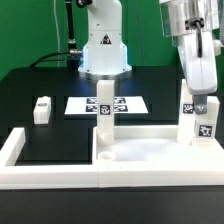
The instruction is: Assemble desk
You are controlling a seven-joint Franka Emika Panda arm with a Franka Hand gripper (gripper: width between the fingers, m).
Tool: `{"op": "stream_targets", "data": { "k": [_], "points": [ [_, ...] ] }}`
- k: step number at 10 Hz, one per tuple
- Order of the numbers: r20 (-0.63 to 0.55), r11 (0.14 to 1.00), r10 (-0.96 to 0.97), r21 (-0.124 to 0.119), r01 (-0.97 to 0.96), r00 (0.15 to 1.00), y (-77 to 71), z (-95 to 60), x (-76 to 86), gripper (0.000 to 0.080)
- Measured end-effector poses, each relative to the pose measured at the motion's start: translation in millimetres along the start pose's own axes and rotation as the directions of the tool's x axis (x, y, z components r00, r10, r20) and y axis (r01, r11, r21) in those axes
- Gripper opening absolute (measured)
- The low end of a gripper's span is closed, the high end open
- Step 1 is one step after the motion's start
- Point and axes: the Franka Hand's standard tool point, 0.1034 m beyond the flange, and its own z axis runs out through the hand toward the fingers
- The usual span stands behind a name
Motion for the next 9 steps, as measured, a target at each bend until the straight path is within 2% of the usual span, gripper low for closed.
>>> {"op": "stream_targets", "data": {
  "k": [1,2,3,4,5,7,8,9],
  "points": [
    [-0.004,0.999,-0.048,-0.001,0.048,0.999,0.3,0.1,0.3,0.0516],
    [-0.028,0.965,-0.261,0.001,0.261,0.965,1.1,0.3,0.5,0.0516],
    [-0.037,0.903,-0.429,0.018,0.429,0.903,-4.2,-1.1,-0.4,0.0621],
    [-0.032,0.805,-0.592,0.032,0.593,0.805,-13.2,-5.1,-7.9,0.0644],
    [-0.032,0.75,-0.66,0.041,0.66,0.751,-12.9,-3.6,-14.2,0.0644],
    [-0.053,0.604,-0.795,0.014,0.797,0.604,-13.8,-3.5,-9.2,0.0649],
    [-0.062,0.501,-0.864,-0.014,0.865,0.5,-13.4,-3.5,-8.5,0.0649],
    [-0.069,0.328,-0.944,-0.06,0.943,0.324,-13.5,-4.1,-10.8,0.0649]
  ]
}}
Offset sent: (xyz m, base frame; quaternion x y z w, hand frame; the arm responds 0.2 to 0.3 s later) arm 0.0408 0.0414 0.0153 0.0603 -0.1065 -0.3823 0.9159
